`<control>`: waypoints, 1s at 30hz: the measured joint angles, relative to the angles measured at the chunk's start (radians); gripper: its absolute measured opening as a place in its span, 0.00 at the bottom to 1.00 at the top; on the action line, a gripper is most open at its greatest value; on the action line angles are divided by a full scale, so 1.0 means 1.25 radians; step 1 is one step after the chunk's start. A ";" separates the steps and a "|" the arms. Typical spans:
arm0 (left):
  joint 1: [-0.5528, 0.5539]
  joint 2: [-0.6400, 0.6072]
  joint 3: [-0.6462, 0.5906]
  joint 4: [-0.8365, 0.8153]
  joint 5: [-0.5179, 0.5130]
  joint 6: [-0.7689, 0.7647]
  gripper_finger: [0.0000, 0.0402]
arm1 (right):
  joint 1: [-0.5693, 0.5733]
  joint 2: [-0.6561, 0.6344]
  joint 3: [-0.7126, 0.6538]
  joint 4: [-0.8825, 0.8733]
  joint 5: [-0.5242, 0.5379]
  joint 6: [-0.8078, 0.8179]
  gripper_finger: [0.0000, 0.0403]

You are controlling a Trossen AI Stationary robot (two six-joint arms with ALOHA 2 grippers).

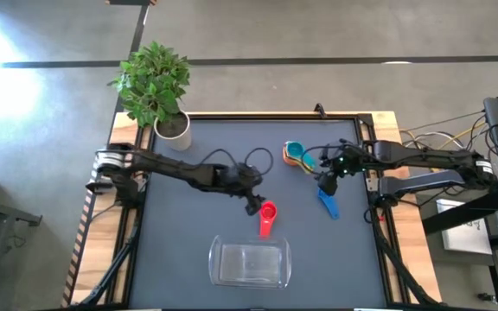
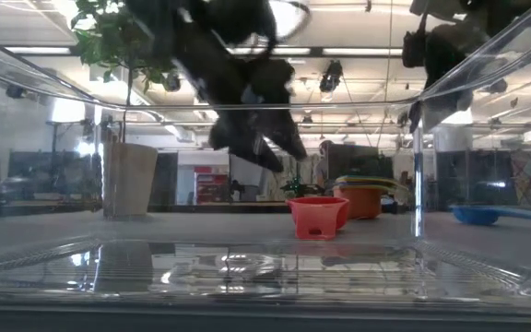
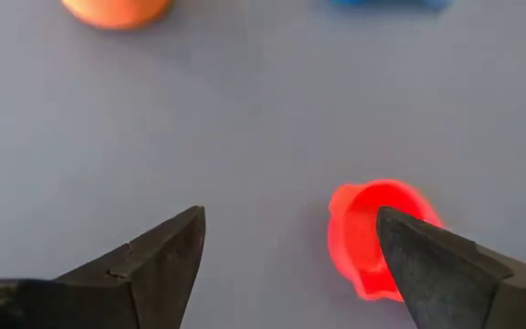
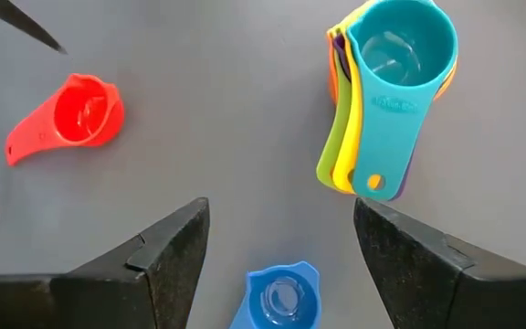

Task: Nest measuring cups in basket
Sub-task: Stack the red measuring cup on top of the light blue measuring cup

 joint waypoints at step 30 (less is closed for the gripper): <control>0.012 0.248 0.359 -0.337 0.042 0.010 0.02 | 0.000 -0.047 0.001 0.031 0.021 -0.060 0.60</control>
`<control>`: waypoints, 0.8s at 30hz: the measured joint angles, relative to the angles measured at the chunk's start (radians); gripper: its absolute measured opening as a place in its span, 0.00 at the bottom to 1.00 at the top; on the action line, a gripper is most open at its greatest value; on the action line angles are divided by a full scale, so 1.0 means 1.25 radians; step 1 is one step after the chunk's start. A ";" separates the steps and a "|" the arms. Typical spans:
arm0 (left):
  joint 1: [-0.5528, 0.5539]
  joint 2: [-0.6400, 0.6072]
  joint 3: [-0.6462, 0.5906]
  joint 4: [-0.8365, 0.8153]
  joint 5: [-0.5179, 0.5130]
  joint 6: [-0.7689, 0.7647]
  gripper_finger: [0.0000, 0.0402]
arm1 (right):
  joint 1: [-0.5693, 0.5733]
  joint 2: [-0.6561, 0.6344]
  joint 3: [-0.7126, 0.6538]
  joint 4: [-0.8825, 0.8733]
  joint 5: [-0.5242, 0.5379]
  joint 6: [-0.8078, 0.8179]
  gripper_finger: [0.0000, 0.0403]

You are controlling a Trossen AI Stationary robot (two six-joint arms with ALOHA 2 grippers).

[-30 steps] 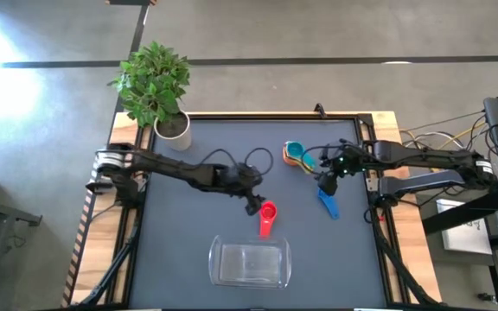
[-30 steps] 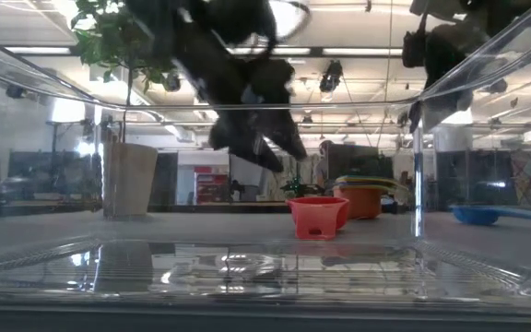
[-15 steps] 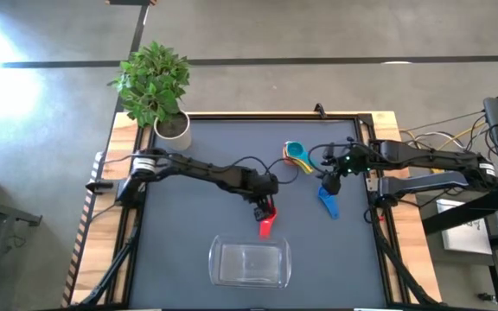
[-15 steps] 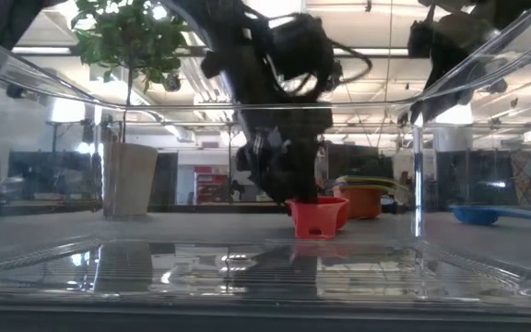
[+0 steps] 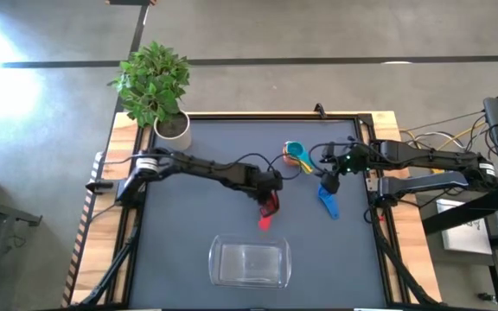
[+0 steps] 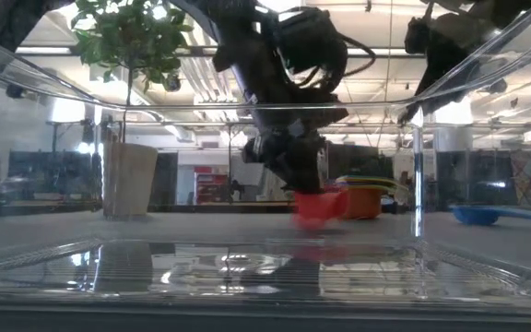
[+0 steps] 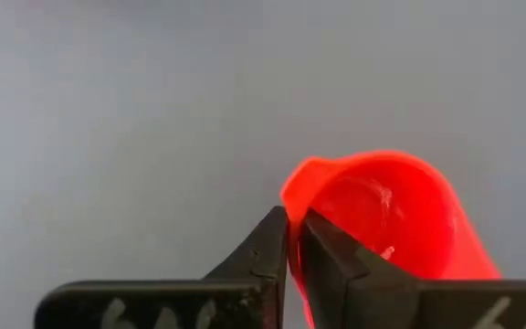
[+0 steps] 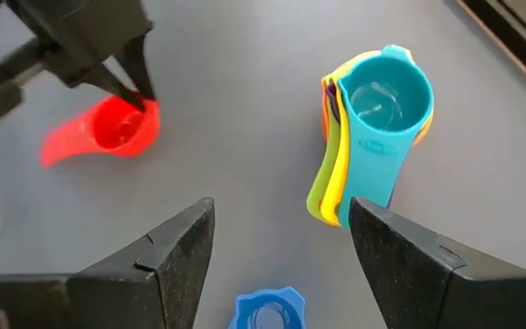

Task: Nest measuring cups in basket
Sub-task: Stack the red measuring cup on top of the light blue measuring cup

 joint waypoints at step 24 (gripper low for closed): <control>0.043 -0.163 0.002 0.090 -0.522 -0.193 0.00 | 0.000 0.140 -0.037 0.383 0.063 -0.143 0.62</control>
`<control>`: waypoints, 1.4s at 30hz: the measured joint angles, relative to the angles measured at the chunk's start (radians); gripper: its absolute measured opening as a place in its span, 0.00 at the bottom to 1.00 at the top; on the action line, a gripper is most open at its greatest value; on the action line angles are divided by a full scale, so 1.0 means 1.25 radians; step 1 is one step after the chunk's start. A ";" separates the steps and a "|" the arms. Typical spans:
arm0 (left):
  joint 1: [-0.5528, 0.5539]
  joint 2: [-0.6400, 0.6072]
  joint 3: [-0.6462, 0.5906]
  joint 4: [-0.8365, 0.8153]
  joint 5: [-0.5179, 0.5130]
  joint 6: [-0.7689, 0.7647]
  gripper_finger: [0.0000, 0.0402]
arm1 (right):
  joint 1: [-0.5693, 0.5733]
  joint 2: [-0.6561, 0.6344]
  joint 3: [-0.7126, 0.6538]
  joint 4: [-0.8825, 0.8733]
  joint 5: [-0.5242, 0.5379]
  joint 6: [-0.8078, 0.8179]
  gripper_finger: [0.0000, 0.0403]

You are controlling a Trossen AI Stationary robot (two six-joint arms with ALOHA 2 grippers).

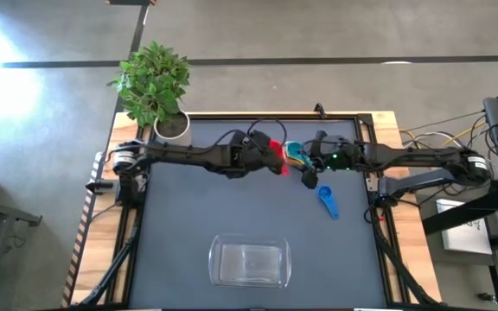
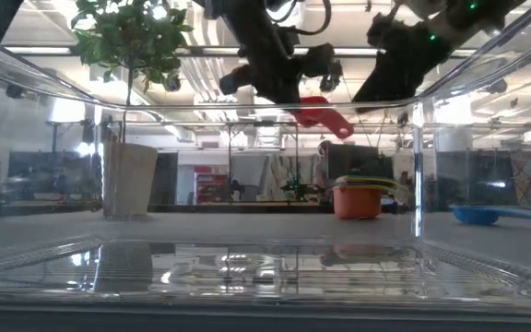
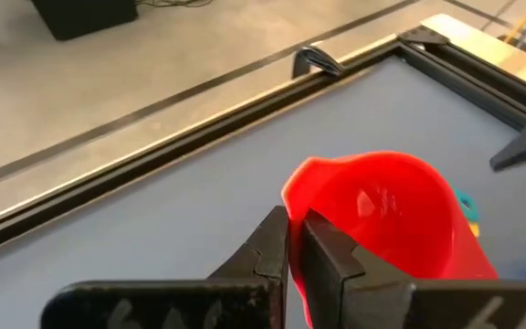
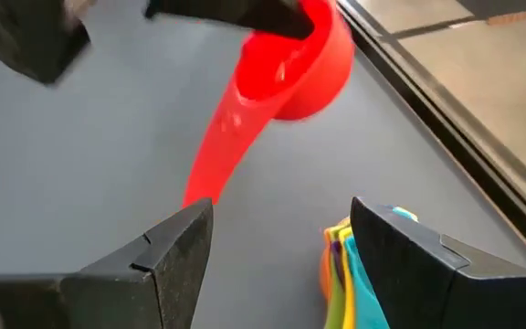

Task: Nest measuring cups in basket
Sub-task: Stack the red measuring cup on top of the light blue measuring cup

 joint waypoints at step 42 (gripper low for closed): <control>0.060 0.000 0.000 0.225 -0.006 0.093 0.00 | 0.000 0.135 0.006 0.220 0.265 -0.186 0.95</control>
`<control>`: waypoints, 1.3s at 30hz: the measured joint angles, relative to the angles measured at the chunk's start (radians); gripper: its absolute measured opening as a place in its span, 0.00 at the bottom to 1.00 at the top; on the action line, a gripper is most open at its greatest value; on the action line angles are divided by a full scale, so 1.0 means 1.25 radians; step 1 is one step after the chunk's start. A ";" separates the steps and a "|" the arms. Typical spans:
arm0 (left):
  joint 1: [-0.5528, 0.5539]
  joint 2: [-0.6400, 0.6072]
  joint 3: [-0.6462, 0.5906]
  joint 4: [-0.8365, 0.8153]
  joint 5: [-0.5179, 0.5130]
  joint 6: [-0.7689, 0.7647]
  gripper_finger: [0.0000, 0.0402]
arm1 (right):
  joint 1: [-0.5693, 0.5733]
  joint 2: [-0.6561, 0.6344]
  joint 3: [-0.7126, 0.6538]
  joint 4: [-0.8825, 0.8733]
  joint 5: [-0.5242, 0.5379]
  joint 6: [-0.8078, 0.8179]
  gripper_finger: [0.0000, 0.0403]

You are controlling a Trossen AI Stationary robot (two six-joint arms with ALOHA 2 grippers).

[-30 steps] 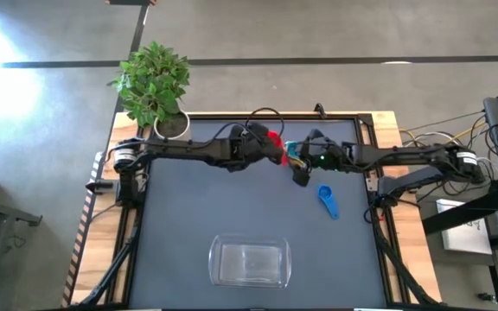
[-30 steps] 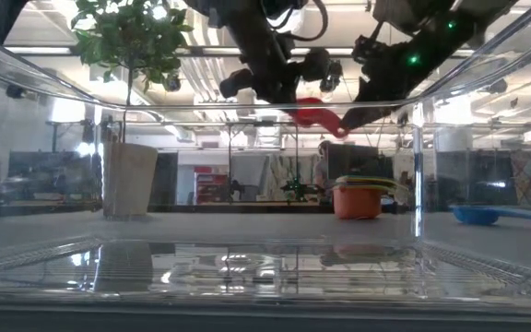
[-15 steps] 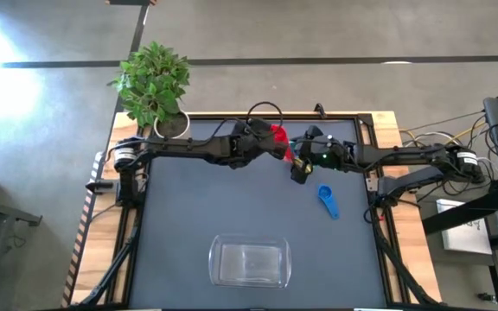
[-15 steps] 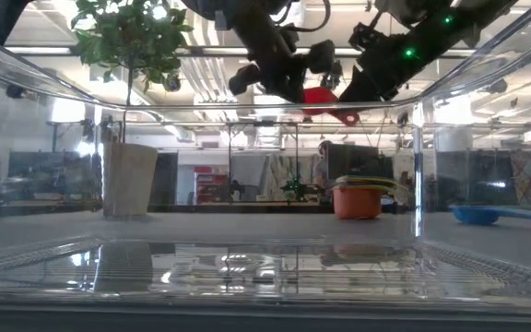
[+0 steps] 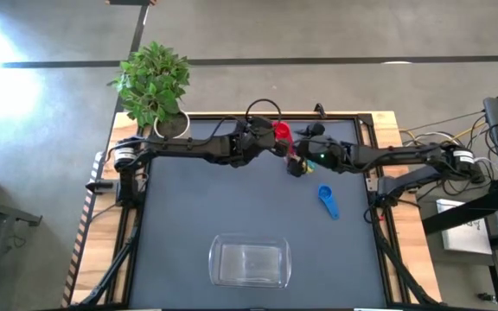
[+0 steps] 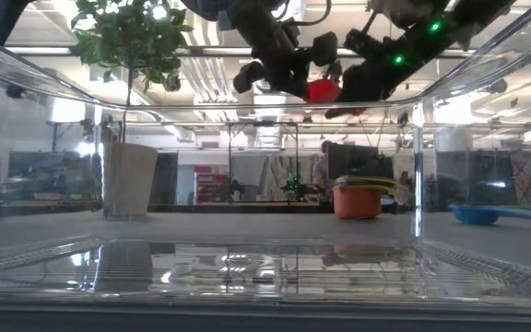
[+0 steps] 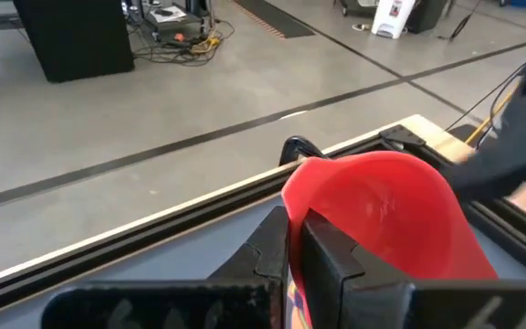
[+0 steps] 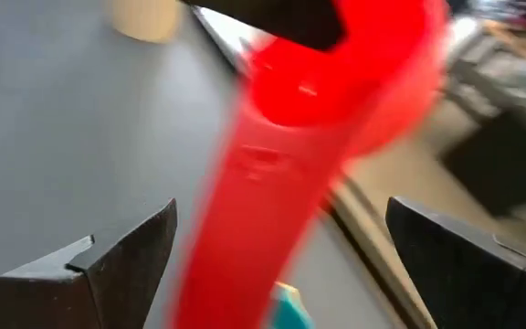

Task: Nest measuring cups in basket
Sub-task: Stack the red measuring cup on top of the light blue measuring cup

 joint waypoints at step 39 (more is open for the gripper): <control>0.032 -0.001 0.000 0.003 0.006 -0.072 0.00 | 0.094 0.103 0.005 0.163 0.284 -0.130 0.80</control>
